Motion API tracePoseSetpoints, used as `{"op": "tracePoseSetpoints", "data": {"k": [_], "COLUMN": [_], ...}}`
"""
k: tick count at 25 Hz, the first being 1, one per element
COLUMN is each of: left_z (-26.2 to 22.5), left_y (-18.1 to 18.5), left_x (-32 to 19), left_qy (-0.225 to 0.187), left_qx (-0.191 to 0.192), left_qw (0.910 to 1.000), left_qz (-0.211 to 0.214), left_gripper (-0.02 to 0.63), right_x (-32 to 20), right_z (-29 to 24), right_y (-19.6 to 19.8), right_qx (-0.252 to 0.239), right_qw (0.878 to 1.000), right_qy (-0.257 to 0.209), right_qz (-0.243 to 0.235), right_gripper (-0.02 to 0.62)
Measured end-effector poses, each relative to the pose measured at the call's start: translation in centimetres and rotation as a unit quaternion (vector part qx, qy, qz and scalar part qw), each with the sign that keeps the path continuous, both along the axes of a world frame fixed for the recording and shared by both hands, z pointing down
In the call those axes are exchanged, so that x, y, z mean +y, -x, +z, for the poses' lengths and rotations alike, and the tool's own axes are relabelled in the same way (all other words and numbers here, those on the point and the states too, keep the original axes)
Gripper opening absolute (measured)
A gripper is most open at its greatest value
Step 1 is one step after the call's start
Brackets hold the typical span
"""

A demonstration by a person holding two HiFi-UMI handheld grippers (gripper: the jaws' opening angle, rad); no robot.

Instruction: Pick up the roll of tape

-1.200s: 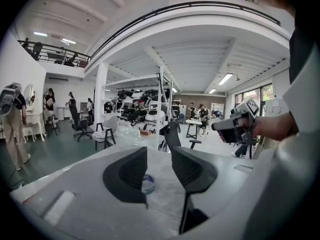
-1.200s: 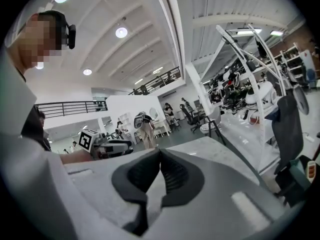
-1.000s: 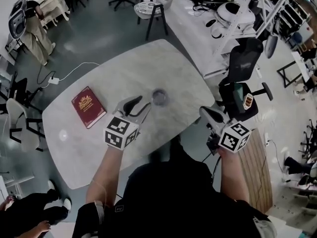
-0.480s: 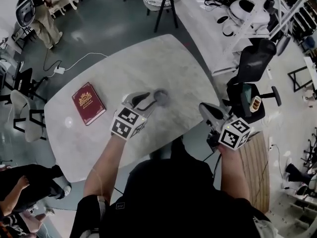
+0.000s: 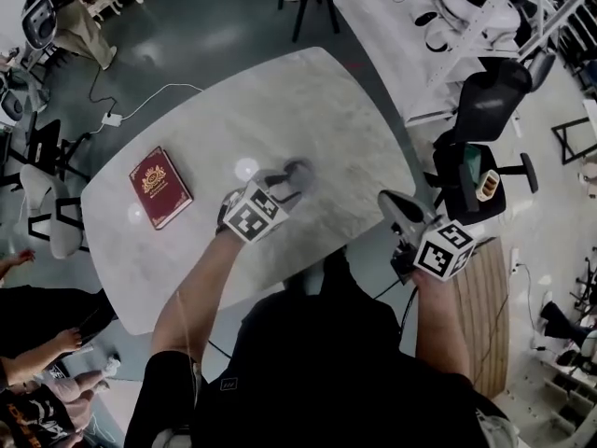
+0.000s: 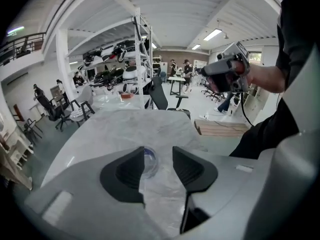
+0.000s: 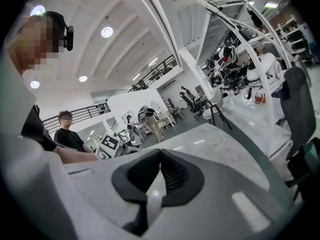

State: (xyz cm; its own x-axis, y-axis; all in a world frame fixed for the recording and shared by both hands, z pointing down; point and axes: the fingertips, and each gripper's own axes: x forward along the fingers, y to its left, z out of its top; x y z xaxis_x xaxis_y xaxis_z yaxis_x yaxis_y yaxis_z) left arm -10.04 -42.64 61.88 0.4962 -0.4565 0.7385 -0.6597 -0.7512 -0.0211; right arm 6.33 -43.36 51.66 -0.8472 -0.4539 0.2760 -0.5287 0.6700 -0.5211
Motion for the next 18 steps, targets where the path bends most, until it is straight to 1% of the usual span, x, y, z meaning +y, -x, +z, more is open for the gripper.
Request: {"op": "tracePoseSetpoints", "data": {"k": [5,9,13,18], "left_z": [3.0,5.7,8.7,11.6], "left_y": [-0.6,-0.9,-1.1,-1.3], "left_x": [-0.8,-0.9,-1.0,-1.2], "left_qy": [0.018,0.04,0.066,0.08], "left_qx": [-0.026,-0.061,-0.1,-0.154], "left_qw": [0.9992,0.9955,0.9885,0.9744], "left_qz": [0.026,0.059,0.093,0.143], "left_gripper": [0.173,0.173,0.179,0.189], "right_x": [-0.6,-0.8,-1.2,-1.8], "right_z": [0.7,1.6,2.5,3.4], "right_y": [-0.4,-0.8,-1.6,-2.7], "right_qx": [-0.003,-0.002,0.002,0.003], "right_qw": [1.0,1.0,1.0,0.999], "right_qy": [0.007,0.014,0.022,0.031], "right_qz": [0.005,0.009,0.018,0.034], "right_gripper": [0.003,0.003,0.003,0.003]}}
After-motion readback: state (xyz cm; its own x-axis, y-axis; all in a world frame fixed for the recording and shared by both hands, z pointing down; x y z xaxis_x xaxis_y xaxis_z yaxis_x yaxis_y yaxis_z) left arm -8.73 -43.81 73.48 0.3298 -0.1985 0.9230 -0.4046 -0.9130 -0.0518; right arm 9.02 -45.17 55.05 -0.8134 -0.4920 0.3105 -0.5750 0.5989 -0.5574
